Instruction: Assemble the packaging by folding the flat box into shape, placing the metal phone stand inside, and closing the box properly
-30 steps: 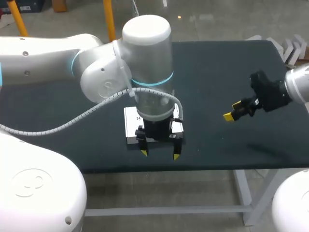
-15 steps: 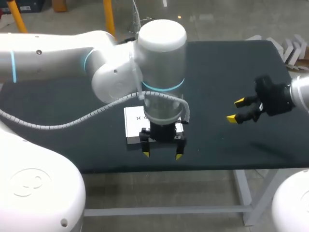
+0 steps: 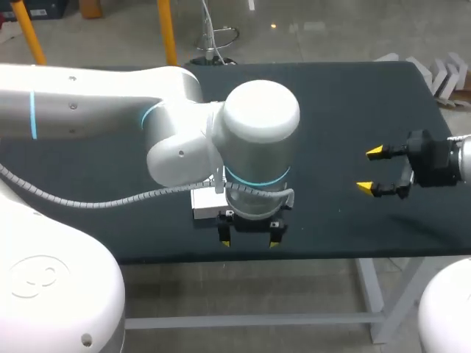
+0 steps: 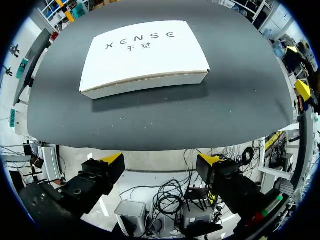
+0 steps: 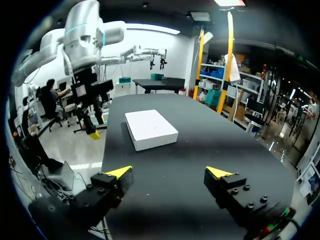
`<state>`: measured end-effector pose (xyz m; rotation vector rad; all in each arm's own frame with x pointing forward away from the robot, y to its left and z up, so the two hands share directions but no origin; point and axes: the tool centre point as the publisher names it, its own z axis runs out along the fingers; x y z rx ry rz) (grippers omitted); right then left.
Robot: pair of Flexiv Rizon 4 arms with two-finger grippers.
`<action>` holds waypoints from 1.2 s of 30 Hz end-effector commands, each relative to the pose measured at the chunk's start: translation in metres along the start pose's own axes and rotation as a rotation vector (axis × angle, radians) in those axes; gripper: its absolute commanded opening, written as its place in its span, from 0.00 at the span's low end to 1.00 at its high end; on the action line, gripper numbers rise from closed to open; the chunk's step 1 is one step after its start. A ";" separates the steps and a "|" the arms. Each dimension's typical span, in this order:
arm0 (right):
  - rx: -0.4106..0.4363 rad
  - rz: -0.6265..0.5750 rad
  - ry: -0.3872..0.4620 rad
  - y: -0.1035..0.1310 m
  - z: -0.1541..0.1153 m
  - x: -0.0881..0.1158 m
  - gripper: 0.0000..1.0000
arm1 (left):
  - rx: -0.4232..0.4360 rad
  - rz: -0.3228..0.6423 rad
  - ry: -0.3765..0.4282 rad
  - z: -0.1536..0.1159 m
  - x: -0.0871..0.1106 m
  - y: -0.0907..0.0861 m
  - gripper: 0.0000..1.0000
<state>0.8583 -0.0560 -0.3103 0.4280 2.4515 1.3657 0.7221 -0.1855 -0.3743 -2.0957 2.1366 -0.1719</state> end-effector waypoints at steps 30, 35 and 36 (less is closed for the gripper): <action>-0.065 0.060 -0.104 0.017 0.009 -0.028 1.00 | -0.071 -0.049 0.047 0.039 -0.031 -0.091 1.00; -0.065 0.060 -0.104 0.017 0.009 -0.028 1.00 | -0.065 -0.054 0.039 0.043 -0.032 -0.104 1.00; -0.065 0.060 -0.104 0.017 0.009 -0.028 1.00 | -0.061 -0.057 0.034 0.043 -0.032 -0.108 1.00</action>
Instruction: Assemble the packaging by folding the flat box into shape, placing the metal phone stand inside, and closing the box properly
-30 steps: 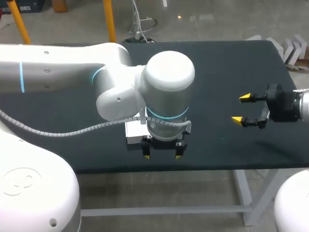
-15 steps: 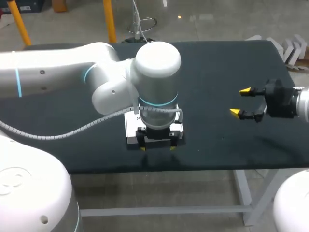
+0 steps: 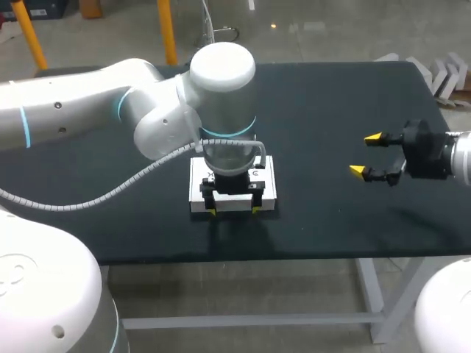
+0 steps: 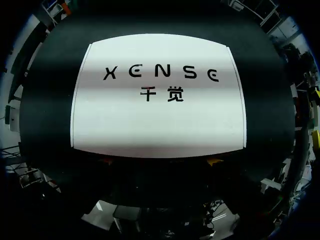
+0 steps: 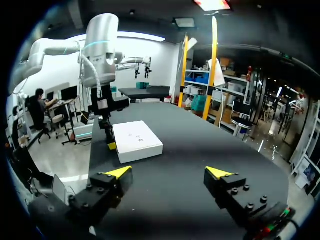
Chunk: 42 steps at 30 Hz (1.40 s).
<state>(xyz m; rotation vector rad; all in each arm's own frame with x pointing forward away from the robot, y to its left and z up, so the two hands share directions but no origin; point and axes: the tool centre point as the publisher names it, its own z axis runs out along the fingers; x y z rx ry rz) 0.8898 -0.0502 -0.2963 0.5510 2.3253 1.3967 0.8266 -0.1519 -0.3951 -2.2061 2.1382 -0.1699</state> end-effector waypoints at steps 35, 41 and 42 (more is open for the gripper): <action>-0.008 -0.001 0.002 -0.001 -0.001 0.000 1.00 | 0.008 0.000 -0.015 0.015 -0.004 -0.167 1.00; -0.008 -0.001 0.002 -0.001 -0.001 0.000 1.00 | 0.010 0.002 -0.016 0.022 -0.004 -0.189 1.00; -0.008 -0.001 0.002 -0.001 -0.001 0.000 1.00 | 0.011 0.002 -0.017 0.023 -0.004 -0.192 1.00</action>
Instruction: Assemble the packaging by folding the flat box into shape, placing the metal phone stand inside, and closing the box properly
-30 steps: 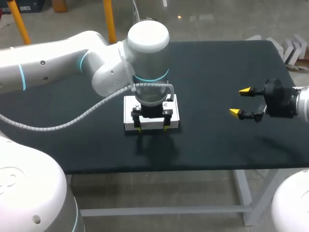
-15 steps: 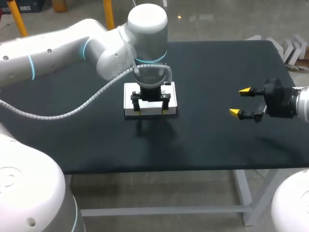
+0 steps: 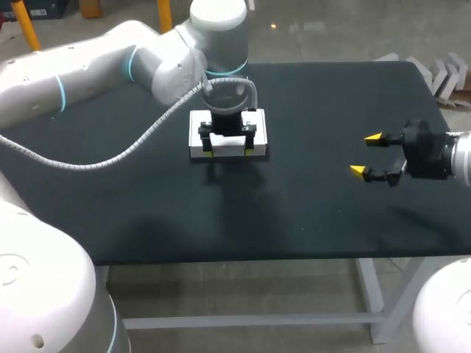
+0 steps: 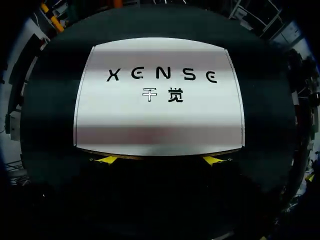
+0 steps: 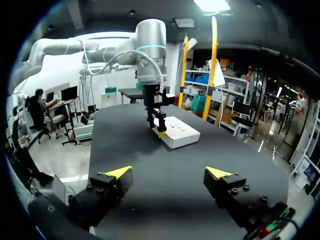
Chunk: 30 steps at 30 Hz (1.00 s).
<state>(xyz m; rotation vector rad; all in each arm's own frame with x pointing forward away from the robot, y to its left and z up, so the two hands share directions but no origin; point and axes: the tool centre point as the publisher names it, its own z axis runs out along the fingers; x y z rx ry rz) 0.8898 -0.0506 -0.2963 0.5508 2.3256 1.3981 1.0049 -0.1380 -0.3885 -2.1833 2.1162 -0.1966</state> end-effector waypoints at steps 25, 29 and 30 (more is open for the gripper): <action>-0.007 -0.001 0.001 -0.001 -0.001 0.000 1.00 | -0.001 -0.007 -0.024 0.018 -0.002 -0.098 1.00; -0.007 -0.001 0.001 -0.001 -0.001 0.000 1.00 | -0.001 -0.009 -0.019 0.021 -0.003 -0.109 1.00; -0.007 -0.001 0.001 -0.001 -0.001 0.000 1.00 | -0.002 -0.009 -0.019 0.021 -0.003 -0.112 1.00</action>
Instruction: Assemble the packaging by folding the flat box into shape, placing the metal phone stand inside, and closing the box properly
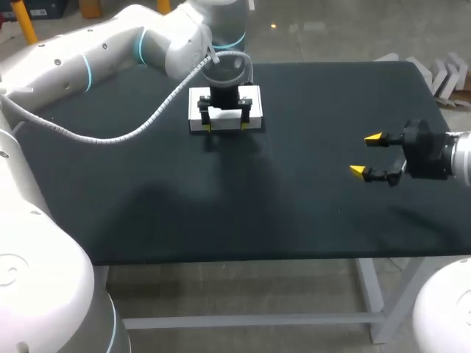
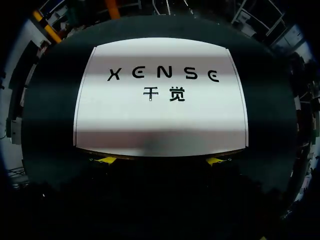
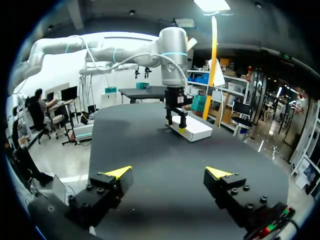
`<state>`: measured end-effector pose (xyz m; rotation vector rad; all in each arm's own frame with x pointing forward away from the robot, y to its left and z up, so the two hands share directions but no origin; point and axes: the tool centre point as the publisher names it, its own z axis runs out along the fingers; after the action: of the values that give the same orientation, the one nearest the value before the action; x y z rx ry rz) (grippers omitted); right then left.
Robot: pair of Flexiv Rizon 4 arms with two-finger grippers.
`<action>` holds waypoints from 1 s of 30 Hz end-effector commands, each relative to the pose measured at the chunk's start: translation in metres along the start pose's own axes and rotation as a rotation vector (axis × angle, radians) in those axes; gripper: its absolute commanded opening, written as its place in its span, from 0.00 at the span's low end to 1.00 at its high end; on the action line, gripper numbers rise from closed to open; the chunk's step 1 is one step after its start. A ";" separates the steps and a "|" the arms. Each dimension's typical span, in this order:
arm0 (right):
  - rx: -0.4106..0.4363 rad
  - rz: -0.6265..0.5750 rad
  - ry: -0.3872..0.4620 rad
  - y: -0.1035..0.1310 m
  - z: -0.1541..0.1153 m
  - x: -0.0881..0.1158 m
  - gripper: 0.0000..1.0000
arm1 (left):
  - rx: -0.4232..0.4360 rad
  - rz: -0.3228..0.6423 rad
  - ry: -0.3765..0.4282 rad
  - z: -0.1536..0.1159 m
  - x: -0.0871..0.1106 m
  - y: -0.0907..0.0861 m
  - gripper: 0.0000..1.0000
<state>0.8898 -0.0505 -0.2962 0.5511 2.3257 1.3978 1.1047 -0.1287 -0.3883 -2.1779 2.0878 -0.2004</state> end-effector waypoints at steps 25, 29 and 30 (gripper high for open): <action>-0.007 -0.001 0.001 -0.001 -0.001 0.000 1.00 | -0.045 -0.013 -0.005 0.016 -0.004 -0.077 1.00; -0.007 -0.001 0.001 -0.001 -0.001 0.000 1.00 | -0.046 -0.017 0.004 0.016 -0.007 -0.081 1.00; -0.007 -0.001 0.001 -0.001 -0.001 0.000 1.00 | -0.045 -0.016 0.008 0.016 -0.007 -0.082 1.00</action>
<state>0.8897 -0.0505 -0.2962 0.5512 2.3259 1.3977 1.1812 -0.1180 -0.3877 -2.2154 2.0886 -0.1812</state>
